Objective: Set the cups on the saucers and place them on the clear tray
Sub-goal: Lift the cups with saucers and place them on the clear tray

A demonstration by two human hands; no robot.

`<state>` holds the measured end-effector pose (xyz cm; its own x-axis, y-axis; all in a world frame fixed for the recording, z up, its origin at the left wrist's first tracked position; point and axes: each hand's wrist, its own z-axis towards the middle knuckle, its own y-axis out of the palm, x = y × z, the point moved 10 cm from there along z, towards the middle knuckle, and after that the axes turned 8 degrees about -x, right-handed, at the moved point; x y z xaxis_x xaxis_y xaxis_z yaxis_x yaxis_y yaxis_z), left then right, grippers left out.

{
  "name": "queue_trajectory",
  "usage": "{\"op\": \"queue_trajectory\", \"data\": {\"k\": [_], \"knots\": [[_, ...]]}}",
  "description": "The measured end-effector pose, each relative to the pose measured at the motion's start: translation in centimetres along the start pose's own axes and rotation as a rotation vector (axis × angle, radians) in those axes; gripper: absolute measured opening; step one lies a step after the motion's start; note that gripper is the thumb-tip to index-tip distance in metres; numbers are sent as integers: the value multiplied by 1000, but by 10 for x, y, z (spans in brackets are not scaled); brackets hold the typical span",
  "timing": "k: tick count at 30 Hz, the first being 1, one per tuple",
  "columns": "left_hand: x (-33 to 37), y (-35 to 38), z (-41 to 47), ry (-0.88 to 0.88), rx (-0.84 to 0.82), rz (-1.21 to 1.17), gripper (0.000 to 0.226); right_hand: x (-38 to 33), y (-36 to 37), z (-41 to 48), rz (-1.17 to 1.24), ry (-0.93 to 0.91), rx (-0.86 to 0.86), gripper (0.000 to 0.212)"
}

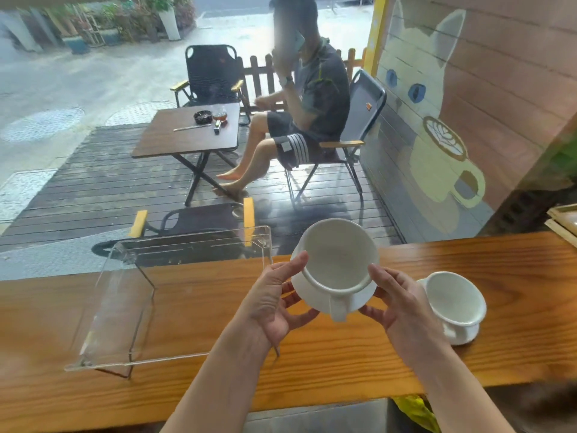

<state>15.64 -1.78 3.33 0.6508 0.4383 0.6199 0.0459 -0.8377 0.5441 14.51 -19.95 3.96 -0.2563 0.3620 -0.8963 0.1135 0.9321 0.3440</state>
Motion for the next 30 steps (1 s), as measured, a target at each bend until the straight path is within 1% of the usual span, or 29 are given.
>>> {"op": "queue_trajectory", "data": {"k": [2,5,6,9,12,16,19,21,25,28,30], "knots": [[14,-13,-11,32,21,-4,65,-1,22,2,-23,9,-39,70],[32,-34,-28,68,50,-21,68,2,56,6,-42,17,-78,81],[38,-43,-34,83,61,-26,68,4,68,7,-47,21,-94,82],[56,-72,-50,119,107,-39,68,14,106,11,-53,43,-152,69],[72,-103,-65,152,165,-41,67,27,141,16,-78,77,-200,64],[96,-149,-81,210,265,60,67,45,185,21,-100,120,-248,52],[111,-181,-92,229,335,98,67,59,216,26,-128,168,-273,61],[119,-199,-98,244,371,116,66,69,233,29,-129,195,-283,64],[139,-225,-103,304,436,227,55,86,265,35,-126,222,-324,61],[152,-236,-104,345,464,273,40,96,278,41,-178,240,-326,53],[159,-241,-105,380,494,308,36,100,283,46,-217,241,-316,50]]}}
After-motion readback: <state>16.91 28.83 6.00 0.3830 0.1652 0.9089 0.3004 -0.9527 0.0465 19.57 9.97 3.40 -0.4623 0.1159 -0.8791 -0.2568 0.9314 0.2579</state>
